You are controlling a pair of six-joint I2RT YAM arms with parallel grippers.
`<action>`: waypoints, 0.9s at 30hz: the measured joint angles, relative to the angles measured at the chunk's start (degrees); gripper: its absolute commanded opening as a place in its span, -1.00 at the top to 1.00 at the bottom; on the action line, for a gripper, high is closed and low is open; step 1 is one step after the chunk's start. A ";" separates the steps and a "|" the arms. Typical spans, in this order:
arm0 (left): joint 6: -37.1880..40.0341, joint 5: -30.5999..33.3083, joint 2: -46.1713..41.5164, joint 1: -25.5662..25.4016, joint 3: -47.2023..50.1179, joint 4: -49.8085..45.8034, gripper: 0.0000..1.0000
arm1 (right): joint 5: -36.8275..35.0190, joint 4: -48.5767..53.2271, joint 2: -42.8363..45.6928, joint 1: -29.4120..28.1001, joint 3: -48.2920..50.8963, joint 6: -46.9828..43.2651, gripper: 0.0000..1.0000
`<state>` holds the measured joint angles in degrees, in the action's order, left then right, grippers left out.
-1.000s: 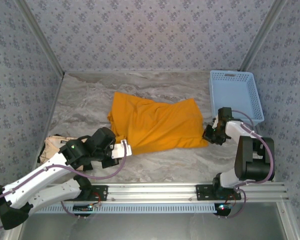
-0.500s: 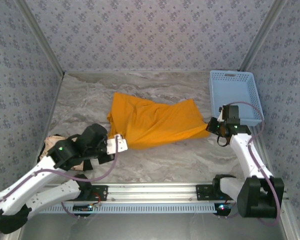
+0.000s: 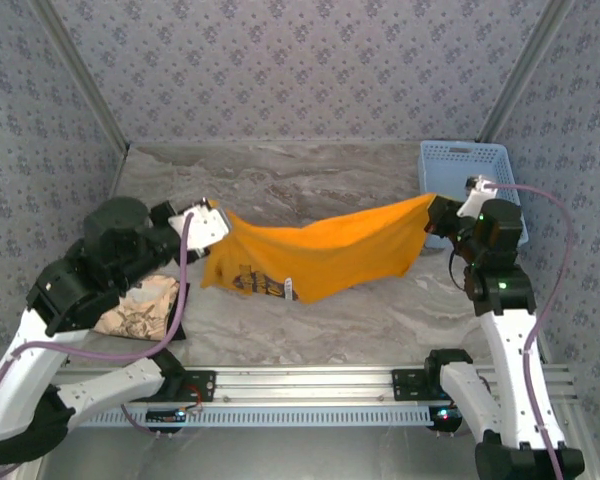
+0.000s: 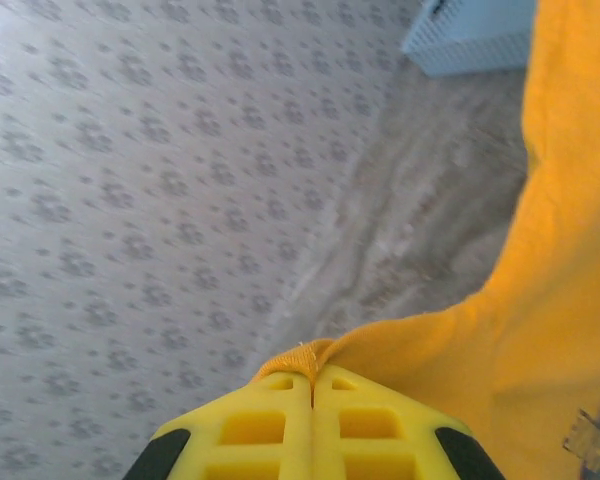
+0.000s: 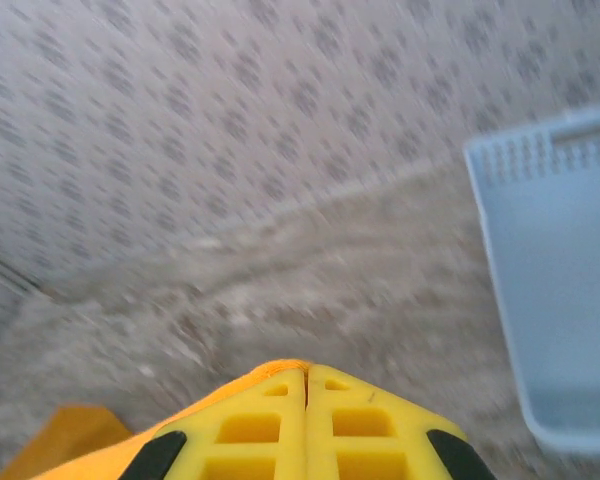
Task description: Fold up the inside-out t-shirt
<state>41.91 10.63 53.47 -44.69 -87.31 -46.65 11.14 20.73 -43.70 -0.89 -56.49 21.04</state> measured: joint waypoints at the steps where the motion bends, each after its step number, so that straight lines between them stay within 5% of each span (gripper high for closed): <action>1: 0.48 0.09 1.75 0.11 -2.97 0.44 1.00 | 0.24 -0.04 0.39 -0.09 -1.90 0.33 1.00; 16: 1.88 -7.41 10.56 2.34 -30.86 1.64 1.00 | -10.19 1.29 6.60 -0.55 -21.62 1.16 1.00; 20: 4.37 -7.63 16.20 5.88 -36.46 1.90 1.00 | -10.40 -0.26 -0.94 -0.55 -22.14 1.20 1.00; 27: 4.09 -13.22 34.05 21.07 -43.63 2.95 1.00 | -11.02 -4.33 -24.17 -0.55 -26.49 1.38 1.00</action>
<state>46.00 -2.59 87.53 -23.62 -130.93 -43.70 0.12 16.40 -67.88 -1.43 -82.98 22.41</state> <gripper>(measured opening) 0.057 0.058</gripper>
